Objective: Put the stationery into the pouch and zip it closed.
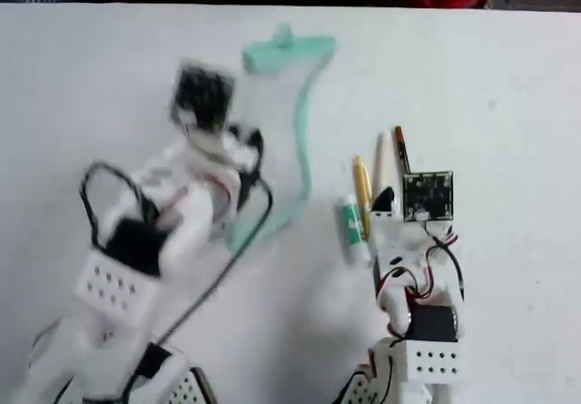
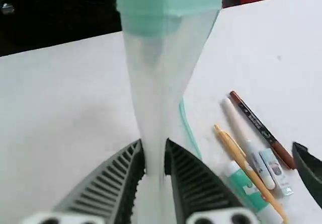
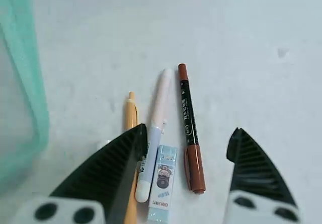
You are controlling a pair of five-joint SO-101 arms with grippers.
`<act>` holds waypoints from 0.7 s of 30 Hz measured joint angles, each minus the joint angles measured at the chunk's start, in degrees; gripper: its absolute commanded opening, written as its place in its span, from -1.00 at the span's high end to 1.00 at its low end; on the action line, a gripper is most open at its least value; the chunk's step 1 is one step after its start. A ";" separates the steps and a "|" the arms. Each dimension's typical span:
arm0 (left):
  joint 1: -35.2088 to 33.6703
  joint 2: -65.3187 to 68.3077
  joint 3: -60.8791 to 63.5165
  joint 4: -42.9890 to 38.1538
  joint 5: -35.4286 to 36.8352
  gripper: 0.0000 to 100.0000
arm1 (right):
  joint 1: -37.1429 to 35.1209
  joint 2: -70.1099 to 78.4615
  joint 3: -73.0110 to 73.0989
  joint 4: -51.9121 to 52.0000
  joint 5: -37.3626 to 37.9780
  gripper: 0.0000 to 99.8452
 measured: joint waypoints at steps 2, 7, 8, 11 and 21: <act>2.90 -7.12 10.11 -5.54 0.00 0.95 | 0.00 0.00 0.00 0.00 0.00 0.47; 7.65 -26.11 30.77 -14.07 -0.09 0.95 | 0.00 0.00 0.00 0.00 0.00 0.47; 7.82 -29.80 33.76 -14.59 -0.09 0.95 | 0.00 0.00 0.00 0.00 0.00 0.47; 8.00 -39.82 40.26 -13.98 -0.62 0.95 | 0.44 0.09 -1.41 1.05 0.00 0.47; 9.58 -54.51 43.16 -1.58 -5.98 0.95 | -1.58 0.00 -27.78 20.92 2.46 0.47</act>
